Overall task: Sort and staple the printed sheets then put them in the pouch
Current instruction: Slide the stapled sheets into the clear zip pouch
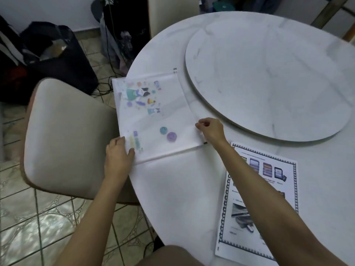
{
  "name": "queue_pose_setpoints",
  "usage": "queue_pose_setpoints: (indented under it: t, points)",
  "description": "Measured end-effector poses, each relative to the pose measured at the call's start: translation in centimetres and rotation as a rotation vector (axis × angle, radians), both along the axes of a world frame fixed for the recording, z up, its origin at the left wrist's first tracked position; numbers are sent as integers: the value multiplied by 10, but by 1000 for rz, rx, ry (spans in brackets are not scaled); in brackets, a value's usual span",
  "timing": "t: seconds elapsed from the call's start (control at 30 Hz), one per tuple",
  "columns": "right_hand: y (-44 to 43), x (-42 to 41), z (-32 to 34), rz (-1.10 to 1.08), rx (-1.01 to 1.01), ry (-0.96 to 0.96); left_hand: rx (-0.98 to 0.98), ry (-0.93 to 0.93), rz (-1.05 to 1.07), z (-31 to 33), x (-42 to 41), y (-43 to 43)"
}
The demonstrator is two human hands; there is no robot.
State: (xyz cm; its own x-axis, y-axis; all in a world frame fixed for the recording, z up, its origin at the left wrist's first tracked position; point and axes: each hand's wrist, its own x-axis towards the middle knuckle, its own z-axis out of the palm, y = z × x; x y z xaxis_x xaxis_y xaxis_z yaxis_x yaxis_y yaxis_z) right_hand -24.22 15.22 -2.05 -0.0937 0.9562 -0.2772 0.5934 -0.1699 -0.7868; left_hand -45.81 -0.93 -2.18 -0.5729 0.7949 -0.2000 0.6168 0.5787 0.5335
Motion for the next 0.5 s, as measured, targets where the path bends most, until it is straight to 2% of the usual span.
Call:
queue_pose_setpoints:
  t: [0.17,0.3,0.5]
  points:
    - [-38,17,8,-6,6,75,3,-62,30,-3,9,-23]
    - [-78,41,19,-61,24,150,-9,-30,11,0,26,-36]
    - [-142,70,28,-129,3,219,104,-87,-91,20,90,-34]
